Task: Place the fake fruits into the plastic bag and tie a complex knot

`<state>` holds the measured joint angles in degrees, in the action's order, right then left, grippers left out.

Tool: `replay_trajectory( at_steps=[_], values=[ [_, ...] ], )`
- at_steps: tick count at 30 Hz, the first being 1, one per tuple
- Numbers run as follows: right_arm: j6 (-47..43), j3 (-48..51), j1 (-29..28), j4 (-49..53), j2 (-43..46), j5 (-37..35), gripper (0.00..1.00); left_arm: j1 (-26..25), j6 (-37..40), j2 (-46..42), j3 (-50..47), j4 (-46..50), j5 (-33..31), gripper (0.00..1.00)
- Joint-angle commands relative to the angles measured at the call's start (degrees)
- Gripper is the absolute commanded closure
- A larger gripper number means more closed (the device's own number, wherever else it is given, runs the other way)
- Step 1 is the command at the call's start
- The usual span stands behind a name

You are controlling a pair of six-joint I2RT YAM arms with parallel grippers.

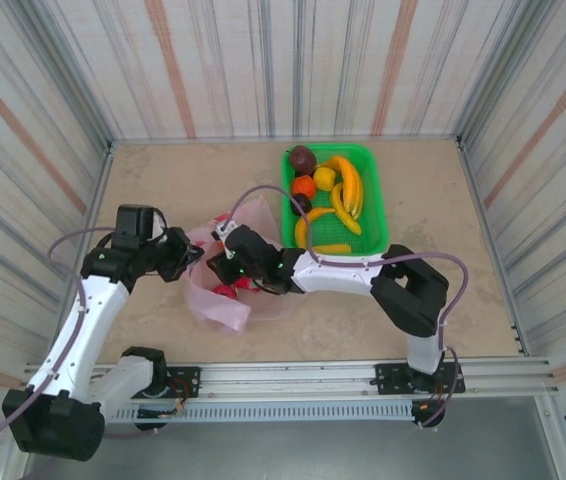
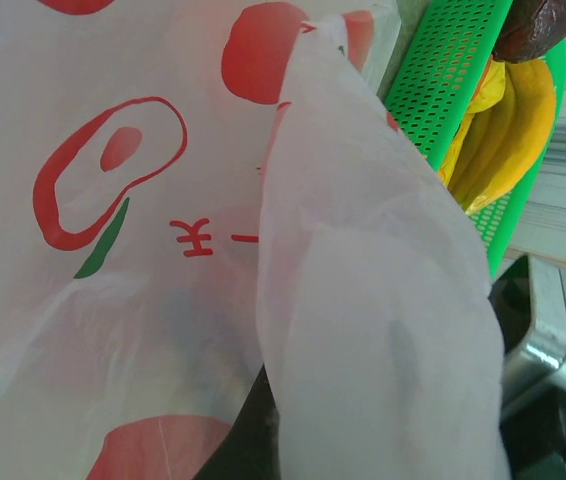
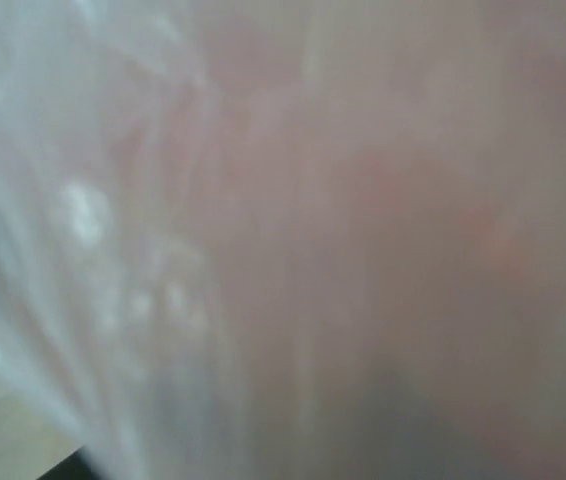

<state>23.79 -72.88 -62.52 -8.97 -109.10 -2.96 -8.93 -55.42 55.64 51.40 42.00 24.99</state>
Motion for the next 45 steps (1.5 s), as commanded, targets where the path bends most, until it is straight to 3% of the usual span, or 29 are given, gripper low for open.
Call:
replay_trajectory(
  at_steps=[1,8,17,40,45],
  values=[
    [-2.13,-3.23,0.63,-3.52,-3.1,1.15,0.65,0.69,1.73,1.41,2.7,1.03,-1.35,0.99],
    [-0.95,-6.37,1.73,-3.3,-6.64,2.21,0.6,0.75,2.03,2.72,3.89,0.37,-1.78,1.0],
    [-1.16,-5.09,1.81,-2.89,-5.92,1.47,0.41,0.84,2.03,2.35,3.66,0.27,-2.23,1.0],
    [-3.79,1.07,1.18,-4.08,0.39,-0.03,0.4,0.84,2.59,0.8,2.75,-0.34,-0.41,1.0],
    [-6.33,4.62,-0.03,-3.95,3.77,-1.08,0.33,0.84,2.95,0.62,2.79,-0.51,-0.22,1.0]
  ],
)
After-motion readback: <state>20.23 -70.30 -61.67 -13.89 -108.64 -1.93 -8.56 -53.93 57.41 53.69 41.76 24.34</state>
